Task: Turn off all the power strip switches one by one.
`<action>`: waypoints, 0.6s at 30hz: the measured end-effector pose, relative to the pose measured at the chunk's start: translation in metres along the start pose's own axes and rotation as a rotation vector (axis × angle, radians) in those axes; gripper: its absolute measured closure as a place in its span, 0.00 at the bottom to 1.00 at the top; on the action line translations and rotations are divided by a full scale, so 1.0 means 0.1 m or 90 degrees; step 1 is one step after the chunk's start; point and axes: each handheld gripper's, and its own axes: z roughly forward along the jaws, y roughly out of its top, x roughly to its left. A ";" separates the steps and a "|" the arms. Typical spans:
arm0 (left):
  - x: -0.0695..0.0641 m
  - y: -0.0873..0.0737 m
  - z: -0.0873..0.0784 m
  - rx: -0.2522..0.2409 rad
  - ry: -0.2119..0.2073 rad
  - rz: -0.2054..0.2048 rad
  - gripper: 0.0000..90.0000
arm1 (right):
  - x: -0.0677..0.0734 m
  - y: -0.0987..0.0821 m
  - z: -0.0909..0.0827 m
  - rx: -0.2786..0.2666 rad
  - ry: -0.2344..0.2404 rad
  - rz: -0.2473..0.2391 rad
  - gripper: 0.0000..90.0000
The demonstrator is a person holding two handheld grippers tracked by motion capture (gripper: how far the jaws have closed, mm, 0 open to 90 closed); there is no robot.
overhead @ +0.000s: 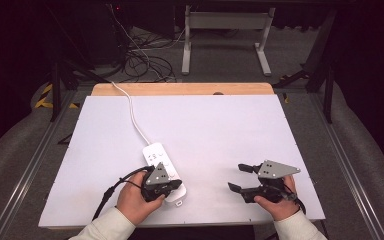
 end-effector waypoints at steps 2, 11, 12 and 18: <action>0.00 0.00 0.00 0.001 0.002 0.002 1.00 | 0.00 0.00 0.00 0.001 0.000 0.000 0.30; -0.01 0.00 0.00 0.003 0.007 0.004 1.00 | 0.00 0.00 0.01 0.002 0.000 -0.001 0.30; -0.02 0.00 0.00 0.004 0.009 0.005 1.00 | 0.01 0.00 0.02 0.003 0.001 -0.001 0.30; -0.03 0.00 0.01 0.007 0.010 0.003 1.00 | 0.01 0.00 0.02 0.003 0.000 -0.001 0.30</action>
